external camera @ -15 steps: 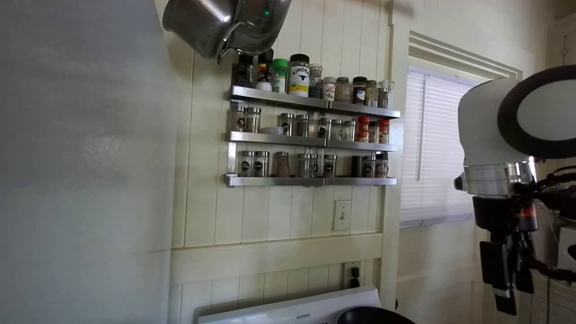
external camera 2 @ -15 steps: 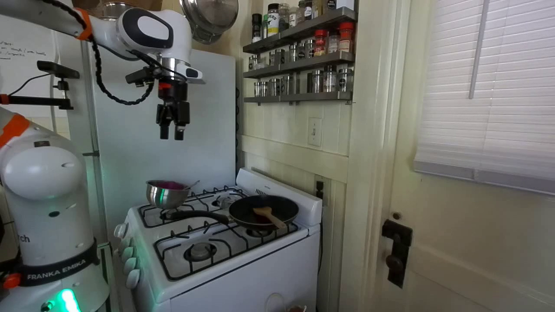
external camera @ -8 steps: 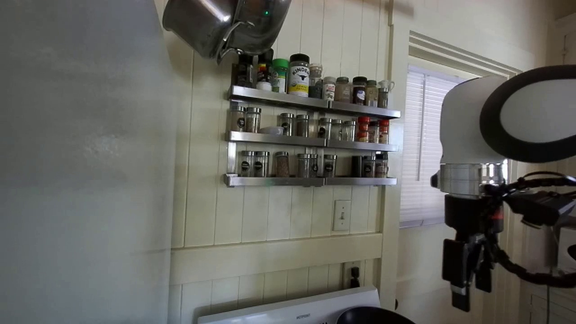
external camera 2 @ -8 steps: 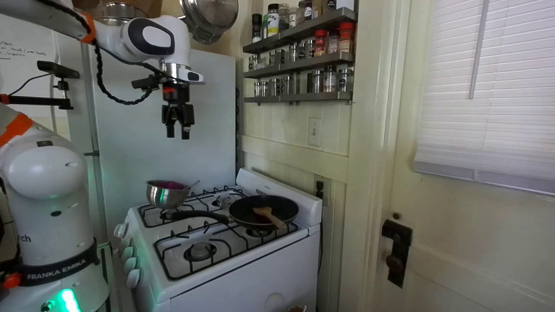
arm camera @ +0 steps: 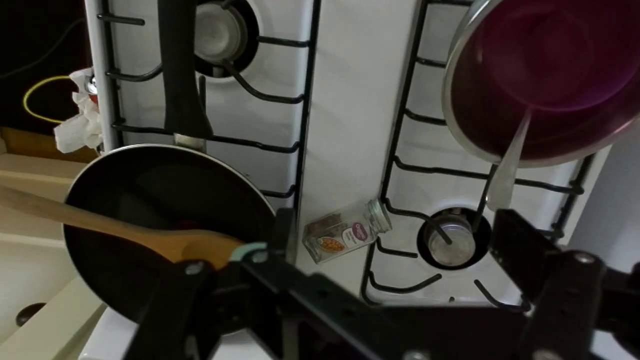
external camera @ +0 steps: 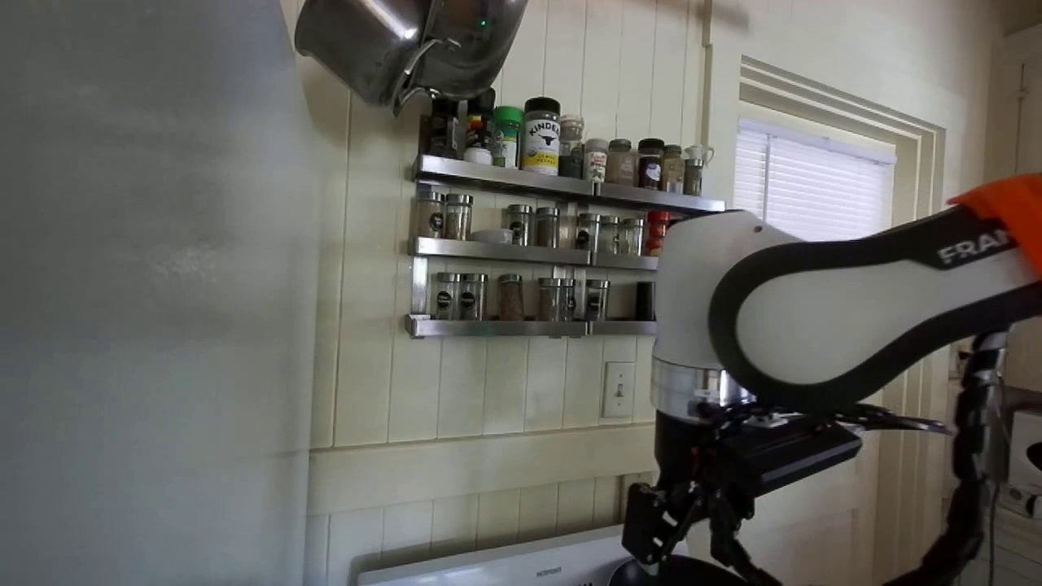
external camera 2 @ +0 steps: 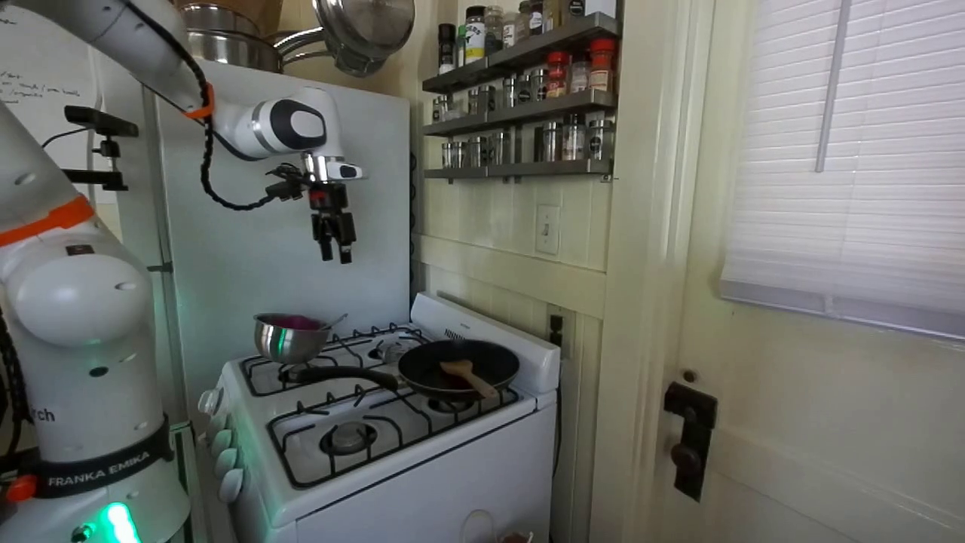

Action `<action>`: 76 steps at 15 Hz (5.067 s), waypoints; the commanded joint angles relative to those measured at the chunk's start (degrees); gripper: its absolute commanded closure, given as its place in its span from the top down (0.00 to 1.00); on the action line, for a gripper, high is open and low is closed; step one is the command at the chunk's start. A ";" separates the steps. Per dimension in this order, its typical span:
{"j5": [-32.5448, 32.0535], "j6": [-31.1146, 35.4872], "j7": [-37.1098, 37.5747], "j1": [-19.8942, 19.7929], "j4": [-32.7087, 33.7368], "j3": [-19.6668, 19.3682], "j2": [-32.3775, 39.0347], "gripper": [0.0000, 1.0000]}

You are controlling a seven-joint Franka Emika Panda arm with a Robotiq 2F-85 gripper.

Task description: Move the silver bowl backwards, remove the purple bowl from inside it and place it on the stove top and place the smaller silver bowl inside the bigger silver bowl

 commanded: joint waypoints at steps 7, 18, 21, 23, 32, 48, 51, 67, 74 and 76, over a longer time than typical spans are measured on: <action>-4.36 -1.86 6.21 2.39 8.66 -0.27 13.51 1.00; 9.27 0.71 8.93 6.51 12.66 -1.79 26.00 1.00; 11.08 -2.13 11.04 7.36 11.78 -2.33 26.10 1.00; 12.89 -4.96 12.72 7.53 11.04 -2.77 25.96 1.00; 19.23 -5.62 13.35 6.94 2.49 -5.55 24.59 1.00; 17.82 13.45 10.35 8.32 -0.88 -5.13 26.90 0.39; 18.23 13.97 10.07 8.35 -0.77 -5.13 26.96 0.17; -16.37 11.74 41.45 7.28 4.17 -2.16 21.13 0.02; -31.94 13.99 66.08 7.71 9.79 -3.41 27.70 0.02; -31.04 17.44 66.03 8.23 10.55 -4.00 28.84 0.02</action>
